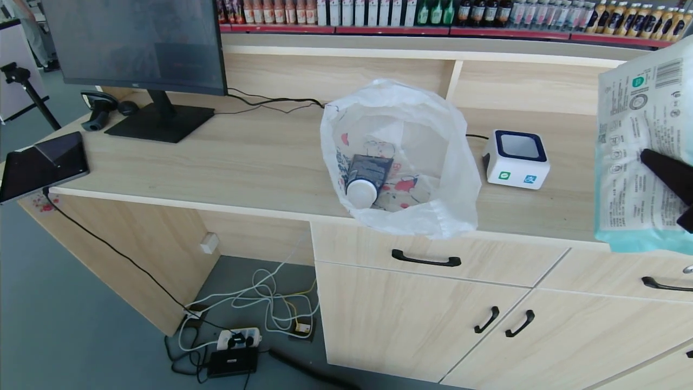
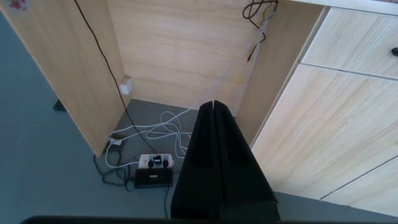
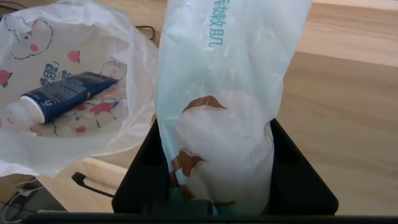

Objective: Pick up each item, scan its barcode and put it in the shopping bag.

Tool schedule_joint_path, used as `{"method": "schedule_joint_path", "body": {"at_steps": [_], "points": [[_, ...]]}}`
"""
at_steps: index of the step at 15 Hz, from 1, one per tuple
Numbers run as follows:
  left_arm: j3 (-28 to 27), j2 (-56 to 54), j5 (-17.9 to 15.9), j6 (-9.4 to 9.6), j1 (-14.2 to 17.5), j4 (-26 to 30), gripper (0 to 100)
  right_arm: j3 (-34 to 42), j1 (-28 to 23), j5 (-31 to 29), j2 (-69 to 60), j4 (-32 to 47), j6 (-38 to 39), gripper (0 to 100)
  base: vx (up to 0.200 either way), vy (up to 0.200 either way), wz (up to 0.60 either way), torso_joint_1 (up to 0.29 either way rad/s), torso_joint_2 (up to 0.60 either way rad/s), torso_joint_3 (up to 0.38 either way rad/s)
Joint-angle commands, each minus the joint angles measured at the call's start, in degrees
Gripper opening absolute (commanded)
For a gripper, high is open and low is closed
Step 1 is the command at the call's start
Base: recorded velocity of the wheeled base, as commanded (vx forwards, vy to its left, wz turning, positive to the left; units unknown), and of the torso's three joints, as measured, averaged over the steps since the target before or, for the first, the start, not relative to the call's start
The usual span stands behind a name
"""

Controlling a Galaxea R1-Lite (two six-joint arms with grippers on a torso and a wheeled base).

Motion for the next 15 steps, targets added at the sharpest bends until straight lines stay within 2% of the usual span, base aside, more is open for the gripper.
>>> {"method": "schedule_joint_path", "body": {"at_steps": [1,3,7,9,13,15], "points": [[0.01,0.0,0.01,0.0,0.01,0.0,0,-1.79,0.7,-0.03,3.14,0.0,-1.16,0,0.0,0.0,0.0,0.0,0.0,0.0],[0.01,0.0,0.01,0.0,0.01,0.0,0,-2.5,2.64,-0.47,4.11,0.0,-1.95,0,0.0,0.0,0.0,0.0,0.0,0.0],[0.01,0.0,0.01,-0.09,0.01,0.0,0,-5.66,12.66,-7.24,8.06,-0.17,-2.04,0,0.0,0.0,0.0,0.0,0.0,0.0],[0.01,0.0,0.01,-0.09,0.01,0.0,0,-8.03,16.0,-9.52,10.17,-0.17,-2.04,0,0.0,0.0,0.6,0.002,0.0,0.002],[0.01,0.0,0.01,-0.18,0.01,0.0,0,-9.62,16.61,-10.05,10.88,-0.17,-2.04,0,0.0,0.0,0.6,0.001,0.0,0.002],[0.01,0.0,0.01,-0.18,0.01,0.0,0,-10.41,16.09,-12.51,10.0,-0.44,-4.77,0,0.0,0.0,0.6,0.0,0.0,0.0]]}}
